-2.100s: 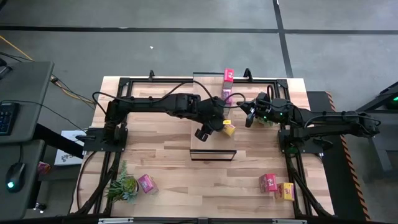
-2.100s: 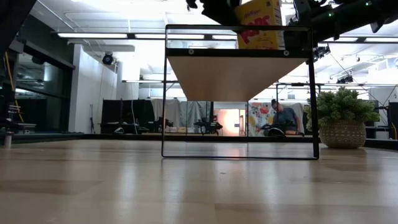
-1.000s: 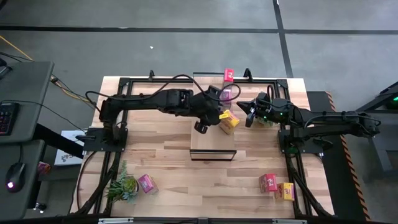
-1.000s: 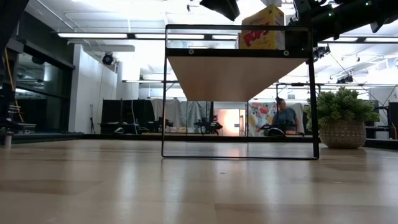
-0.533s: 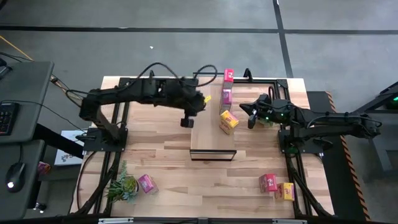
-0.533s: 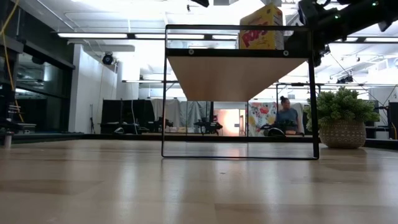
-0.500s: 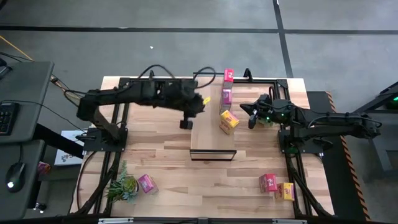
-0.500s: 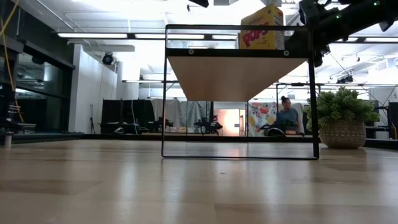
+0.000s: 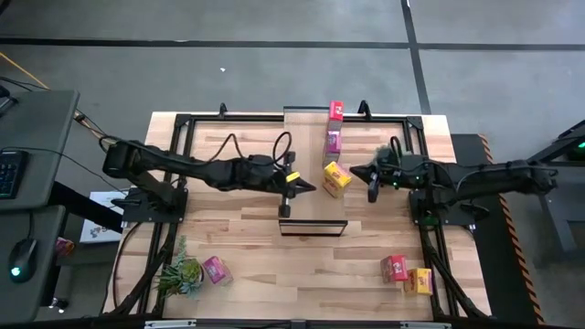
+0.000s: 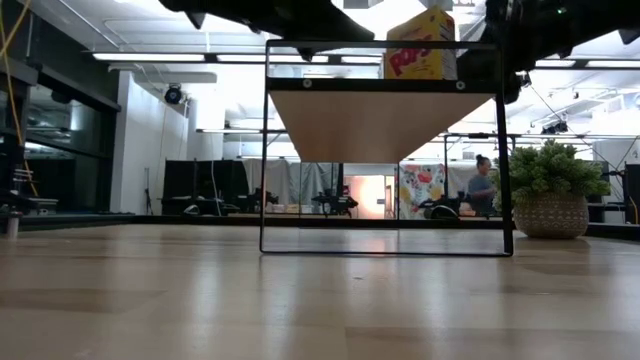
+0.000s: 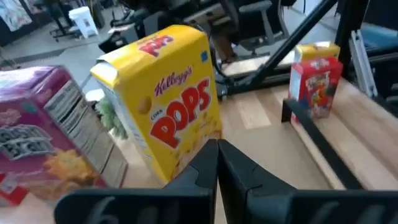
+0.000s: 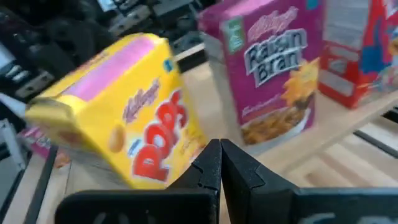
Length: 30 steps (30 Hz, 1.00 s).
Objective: Stack cereal on shelf
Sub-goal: Put the left yellow cereal box on the shelf
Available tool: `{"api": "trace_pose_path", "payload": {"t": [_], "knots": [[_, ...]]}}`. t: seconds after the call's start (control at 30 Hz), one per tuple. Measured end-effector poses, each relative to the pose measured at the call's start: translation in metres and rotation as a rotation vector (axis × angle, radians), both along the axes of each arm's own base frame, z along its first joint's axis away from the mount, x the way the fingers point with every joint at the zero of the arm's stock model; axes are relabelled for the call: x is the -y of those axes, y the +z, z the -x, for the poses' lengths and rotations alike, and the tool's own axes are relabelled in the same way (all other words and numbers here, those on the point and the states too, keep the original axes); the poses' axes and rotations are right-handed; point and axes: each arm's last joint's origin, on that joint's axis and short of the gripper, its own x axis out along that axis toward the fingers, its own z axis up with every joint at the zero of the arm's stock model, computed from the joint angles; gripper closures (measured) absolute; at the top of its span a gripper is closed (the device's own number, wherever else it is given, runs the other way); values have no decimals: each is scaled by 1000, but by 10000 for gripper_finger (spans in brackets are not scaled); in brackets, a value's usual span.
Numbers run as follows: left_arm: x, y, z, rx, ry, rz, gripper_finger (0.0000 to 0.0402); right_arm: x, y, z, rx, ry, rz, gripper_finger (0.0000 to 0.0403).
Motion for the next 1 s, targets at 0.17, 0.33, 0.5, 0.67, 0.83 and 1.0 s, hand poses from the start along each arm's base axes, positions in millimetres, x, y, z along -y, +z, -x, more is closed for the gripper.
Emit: {"api": "trace_pose_path", "payload": {"t": [0.17,0.33,0.5,0.67,0.83,1.0], "knots": [[-8,-8,-14,-16,25,12,401,-8,-6,-6,-29,57,-53,403],[-19,-20,-32,-44,55,13,401,-15,-9,-12,-31,72,-46,403],[-29,-29,-37,-69,80,14,401,-19,-8,-12,-21,90,-52,403],[-40,-28,-37,-62,110,14,401,-21,-8,-12,-17,96,-65,403],[-49,-26,-36,-41,135,14,401,-20,-8,-12,-11,74,-77,403],[-53,-27,-36,-45,146,14,401,-20,-7,-12,-5,66,-91,403]]}}
